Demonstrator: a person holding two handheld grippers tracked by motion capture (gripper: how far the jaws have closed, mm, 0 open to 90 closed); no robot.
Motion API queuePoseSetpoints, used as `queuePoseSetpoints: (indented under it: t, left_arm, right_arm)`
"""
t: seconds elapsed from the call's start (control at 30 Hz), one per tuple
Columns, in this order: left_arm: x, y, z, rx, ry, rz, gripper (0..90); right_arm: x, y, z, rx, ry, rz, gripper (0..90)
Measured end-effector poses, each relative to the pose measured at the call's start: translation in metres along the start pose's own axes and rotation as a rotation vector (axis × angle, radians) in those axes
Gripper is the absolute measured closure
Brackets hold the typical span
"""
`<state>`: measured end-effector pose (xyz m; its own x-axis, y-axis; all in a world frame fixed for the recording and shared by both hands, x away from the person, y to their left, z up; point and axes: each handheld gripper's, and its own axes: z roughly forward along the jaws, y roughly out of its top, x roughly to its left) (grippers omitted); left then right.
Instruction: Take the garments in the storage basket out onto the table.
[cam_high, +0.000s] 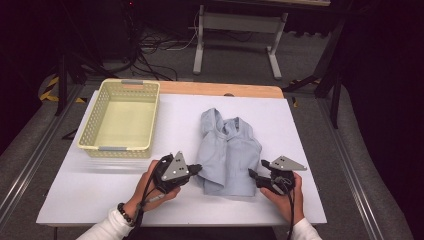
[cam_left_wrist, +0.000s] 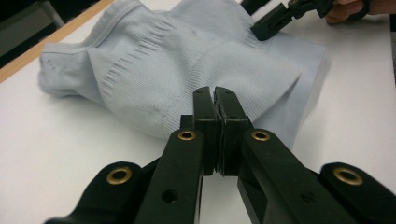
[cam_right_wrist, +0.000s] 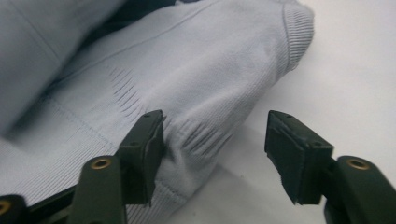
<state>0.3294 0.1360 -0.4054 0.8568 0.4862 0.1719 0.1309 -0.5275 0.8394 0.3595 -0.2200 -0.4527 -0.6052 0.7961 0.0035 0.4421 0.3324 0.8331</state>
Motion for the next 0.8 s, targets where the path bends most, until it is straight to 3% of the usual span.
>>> queuePoseSetpoints:
  t: [0.03,0.07,0.13,0.3,0.5,0.6,0.7,0.8]
  left_arm:
    - [0.001,-0.002,-0.004,-0.002,0.009,-0.006,88.4]
    - [0.002,-0.005,-0.007,0.002,0.014,-0.011,88.5]
    - [0.002,-0.01,-0.012,0.007,0.025,-0.016,88.4]
    - [0.001,-0.019,-0.023,0.009,0.029,-0.03,89.4]
    - [-0.003,-0.029,-0.03,0.029,0.017,-0.03,89.4]
    - [-0.004,-0.032,-0.035,0.022,0.009,-0.046,89.8]
    - [-0.005,-0.036,-0.039,0.021,0.007,-0.061,89.7]
    - [-0.007,-0.037,-0.039,0.027,0.011,-0.05,89.7]
  right_arm:
    - [-0.001,-0.001,0.001,-0.001,0.029,0.01,57.5]
    - [-0.001,-0.001,0.0,-0.002,0.042,0.005,62.0]
    - [0.0,0.0,0.0,-0.002,0.045,-0.006,63.9]
    - [0.0,0.002,-0.007,-0.013,0.053,-0.035,83.0]
    - [-0.001,0.008,-0.02,-0.054,0.035,-0.048,85.2]
    - [-0.001,0.015,-0.037,-0.103,0.01,-0.054,85.8]
    - [-0.001,0.017,-0.044,-0.122,0.013,-0.044,85.7]
    - [0.002,0.019,-0.049,-0.134,0.011,-0.045,85.3]
